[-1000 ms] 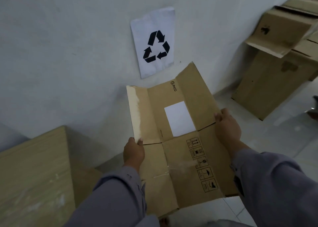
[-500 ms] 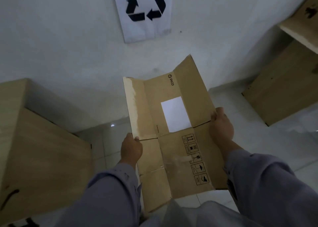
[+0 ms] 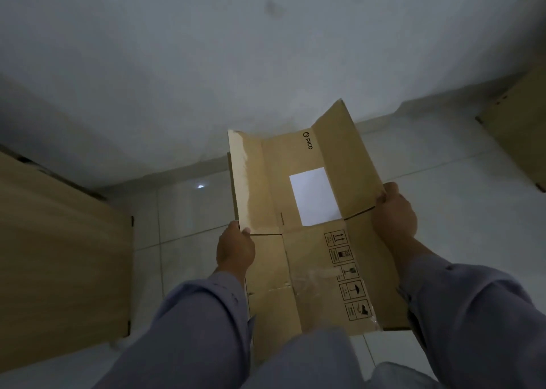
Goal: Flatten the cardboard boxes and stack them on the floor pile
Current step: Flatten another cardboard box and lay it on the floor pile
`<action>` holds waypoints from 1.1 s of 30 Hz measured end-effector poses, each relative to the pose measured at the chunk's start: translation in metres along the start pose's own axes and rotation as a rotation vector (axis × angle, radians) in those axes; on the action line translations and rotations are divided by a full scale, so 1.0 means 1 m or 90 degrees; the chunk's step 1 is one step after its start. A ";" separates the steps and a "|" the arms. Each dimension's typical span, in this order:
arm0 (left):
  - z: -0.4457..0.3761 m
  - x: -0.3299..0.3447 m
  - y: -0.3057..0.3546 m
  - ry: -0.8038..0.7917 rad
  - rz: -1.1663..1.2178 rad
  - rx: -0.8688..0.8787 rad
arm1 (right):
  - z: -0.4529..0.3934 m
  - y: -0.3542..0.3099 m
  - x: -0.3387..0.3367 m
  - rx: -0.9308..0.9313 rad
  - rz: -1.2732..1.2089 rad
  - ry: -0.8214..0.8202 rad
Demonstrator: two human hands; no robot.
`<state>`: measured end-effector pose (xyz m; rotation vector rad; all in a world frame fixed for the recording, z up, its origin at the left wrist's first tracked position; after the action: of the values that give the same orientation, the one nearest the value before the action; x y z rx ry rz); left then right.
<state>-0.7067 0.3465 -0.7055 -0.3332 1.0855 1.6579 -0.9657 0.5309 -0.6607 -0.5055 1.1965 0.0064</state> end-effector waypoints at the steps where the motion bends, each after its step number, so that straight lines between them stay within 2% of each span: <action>1: -0.011 0.012 -0.011 0.000 0.005 0.000 | -0.008 0.006 0.016 0.004 0.007 0.001; 7: -0.084 0.113 -0.074 0.021 0.111 0.032 | -0.061 0.051 0.131 0.033 0.046 0.020; 10: -0.115 0.160 -0.094 0.014 0.199 -0.014 | -0.079 0.072 0.185 0.033 0.033 0.049; 14: -0.144 0.204 -0.127 -0.031 0.183 -0.122 | -0.082 0.102 0.235 0.080 0.027 -0.042; 17: -0.140 0.221 -0.145 -0.081 0.047 -0.137 | -0.057 0.137 0.255 0.232 0.044 -0.078; 21: -0.127 0.233 -0.146 -0.100 0.003 -0.115 | -0.019 0.184 0.274 0.482 -0.094 -0.112; 24: -0.130 0.239 -0.139 -0.100 0.004 -0.139 | -0.021 0.192 0.274 0.507 -0.148 -0.070; 26: -0.133 0.246 -0.134 -0.113 0.010 -0.106 | -0.026 0.194 0.271 0.508 -0.170 -0.037; 29: -0.131 0.260 -0.122 -0.126 0.018 -0.073 | -0.025 0.201 0.270 0.572 -0.254 -0.021; 33: -0.133 0.274 -0.110 -0.107 0.037 -0.130 | -0.035 0.204 0.268 0.542 -0.332 0.040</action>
<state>-0.7549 0.4127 -1.0190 -0.2896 0.8094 1.8188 -0.9492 0.6300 -0.9838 -0.0452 0.9850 -0.9313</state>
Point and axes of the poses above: each hand's wrist, its own z-axis away from the middle knuckle, its own x-axis out of the palm, y = z × x, the point moved 2 cm from there along -z, towards the middle knuckle, and after that the axes turned 8 degrees about -y, right-handed, at the moved point
